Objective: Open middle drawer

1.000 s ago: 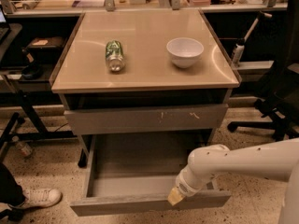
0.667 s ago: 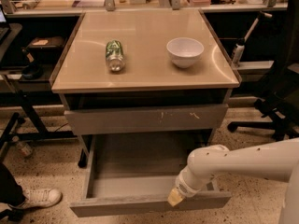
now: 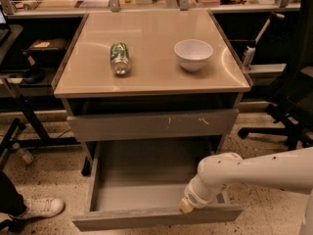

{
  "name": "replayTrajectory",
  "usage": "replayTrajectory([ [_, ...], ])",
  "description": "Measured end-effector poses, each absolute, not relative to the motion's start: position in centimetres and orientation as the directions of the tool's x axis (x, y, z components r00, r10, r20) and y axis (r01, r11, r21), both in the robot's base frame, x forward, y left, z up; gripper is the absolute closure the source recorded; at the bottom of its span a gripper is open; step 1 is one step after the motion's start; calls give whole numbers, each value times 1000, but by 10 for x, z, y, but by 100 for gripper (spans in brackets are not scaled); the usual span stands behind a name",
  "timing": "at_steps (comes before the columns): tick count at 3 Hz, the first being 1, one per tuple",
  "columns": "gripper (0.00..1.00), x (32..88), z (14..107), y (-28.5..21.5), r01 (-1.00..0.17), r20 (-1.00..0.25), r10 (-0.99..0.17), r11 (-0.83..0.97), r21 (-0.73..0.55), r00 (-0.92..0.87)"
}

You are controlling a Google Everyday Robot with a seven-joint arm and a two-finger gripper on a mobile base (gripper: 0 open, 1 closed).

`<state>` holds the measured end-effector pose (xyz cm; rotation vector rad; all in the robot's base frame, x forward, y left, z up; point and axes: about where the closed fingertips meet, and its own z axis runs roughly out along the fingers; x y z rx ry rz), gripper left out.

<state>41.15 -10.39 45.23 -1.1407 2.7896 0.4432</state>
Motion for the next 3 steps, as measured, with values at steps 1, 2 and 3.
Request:
replayTrajectory([
  [1,100,374,459,-130,-629,-186,-602,734,256,-777],
  [2,81,350,457,-159,-557,-169,-531,785,269,-830],
  [3,58,351,457,-159,-558,-170,-532,785,269,-830],
])
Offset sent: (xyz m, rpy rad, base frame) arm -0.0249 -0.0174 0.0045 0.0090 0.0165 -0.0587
